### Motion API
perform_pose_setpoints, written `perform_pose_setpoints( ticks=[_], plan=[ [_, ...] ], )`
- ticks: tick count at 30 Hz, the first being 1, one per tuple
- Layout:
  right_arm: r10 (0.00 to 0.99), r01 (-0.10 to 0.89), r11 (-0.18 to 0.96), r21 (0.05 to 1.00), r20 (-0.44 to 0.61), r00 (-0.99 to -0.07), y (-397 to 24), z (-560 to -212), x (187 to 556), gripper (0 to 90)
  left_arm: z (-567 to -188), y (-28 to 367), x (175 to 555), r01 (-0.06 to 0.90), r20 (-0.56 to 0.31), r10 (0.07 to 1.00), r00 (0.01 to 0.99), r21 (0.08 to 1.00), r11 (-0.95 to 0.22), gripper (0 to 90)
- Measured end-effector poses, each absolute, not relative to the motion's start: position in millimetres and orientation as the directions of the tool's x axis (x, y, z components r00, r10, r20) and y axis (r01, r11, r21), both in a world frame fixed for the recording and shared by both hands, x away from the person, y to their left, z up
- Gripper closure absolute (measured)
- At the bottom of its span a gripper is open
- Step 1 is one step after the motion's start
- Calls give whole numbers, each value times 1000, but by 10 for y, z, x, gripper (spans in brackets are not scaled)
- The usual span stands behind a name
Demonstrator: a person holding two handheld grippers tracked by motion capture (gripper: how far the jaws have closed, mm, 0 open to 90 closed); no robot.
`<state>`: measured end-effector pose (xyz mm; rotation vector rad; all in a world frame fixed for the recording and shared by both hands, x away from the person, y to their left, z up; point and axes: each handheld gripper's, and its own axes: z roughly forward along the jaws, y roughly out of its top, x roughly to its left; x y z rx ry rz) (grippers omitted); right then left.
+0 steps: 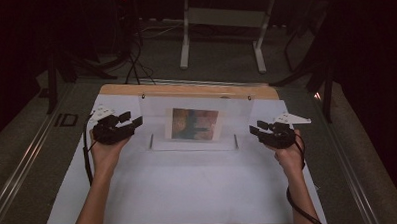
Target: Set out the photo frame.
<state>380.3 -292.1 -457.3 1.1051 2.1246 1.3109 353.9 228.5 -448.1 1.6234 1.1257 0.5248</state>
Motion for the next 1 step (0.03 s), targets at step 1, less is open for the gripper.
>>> perform_pose_setpoints(
  ticks=[1],
  plan=[
    [802,419,247,874,58,-595,-2946,-4589,3815,548,-4482,2310,3542,412,-194,870,454,911,-12,443]
  ],
)
